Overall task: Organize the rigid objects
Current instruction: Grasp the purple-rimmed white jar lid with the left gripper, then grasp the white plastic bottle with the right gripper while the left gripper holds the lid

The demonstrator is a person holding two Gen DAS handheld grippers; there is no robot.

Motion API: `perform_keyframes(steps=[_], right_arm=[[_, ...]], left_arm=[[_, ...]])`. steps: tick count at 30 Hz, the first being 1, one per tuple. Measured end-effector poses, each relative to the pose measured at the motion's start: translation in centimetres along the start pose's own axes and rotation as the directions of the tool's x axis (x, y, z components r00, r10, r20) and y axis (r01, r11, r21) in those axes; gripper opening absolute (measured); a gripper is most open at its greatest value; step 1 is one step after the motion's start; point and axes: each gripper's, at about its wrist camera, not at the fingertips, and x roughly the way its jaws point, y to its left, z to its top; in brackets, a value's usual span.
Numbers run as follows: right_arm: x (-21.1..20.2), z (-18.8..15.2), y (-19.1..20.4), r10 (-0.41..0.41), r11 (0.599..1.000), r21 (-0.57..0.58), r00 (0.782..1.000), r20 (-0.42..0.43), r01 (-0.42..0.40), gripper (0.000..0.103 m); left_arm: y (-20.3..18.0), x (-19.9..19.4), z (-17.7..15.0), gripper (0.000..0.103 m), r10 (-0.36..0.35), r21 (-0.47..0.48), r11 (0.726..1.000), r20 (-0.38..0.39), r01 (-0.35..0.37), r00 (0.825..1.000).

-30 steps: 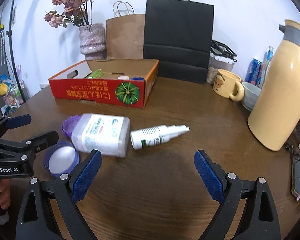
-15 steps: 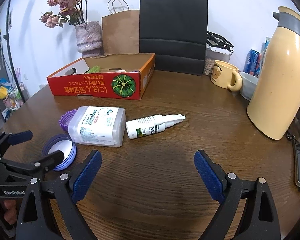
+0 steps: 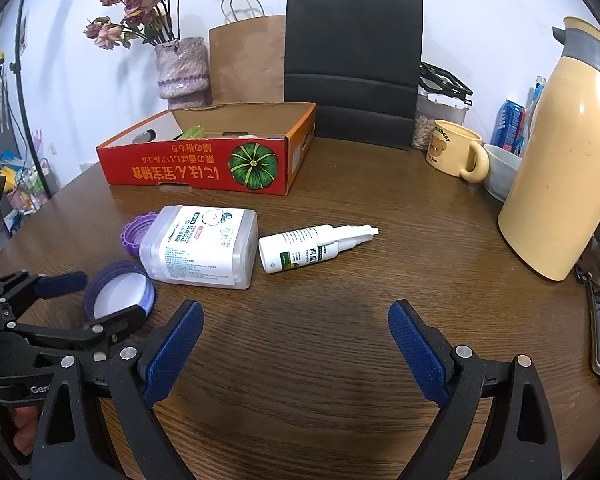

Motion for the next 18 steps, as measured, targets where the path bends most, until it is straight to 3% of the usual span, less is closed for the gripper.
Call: perform_keyframes(steps=[18], right_arm=[[-0.6, -0.2, 0.8, -0.001, 1.0, 0.028, 0.999, 0.038, 0.0, 0.097]], left_arm=[[1.9, -1.9, 0.6, 0.063, -0.055, -0.001, 0.998, 0.067, 0.056, 0.996]])
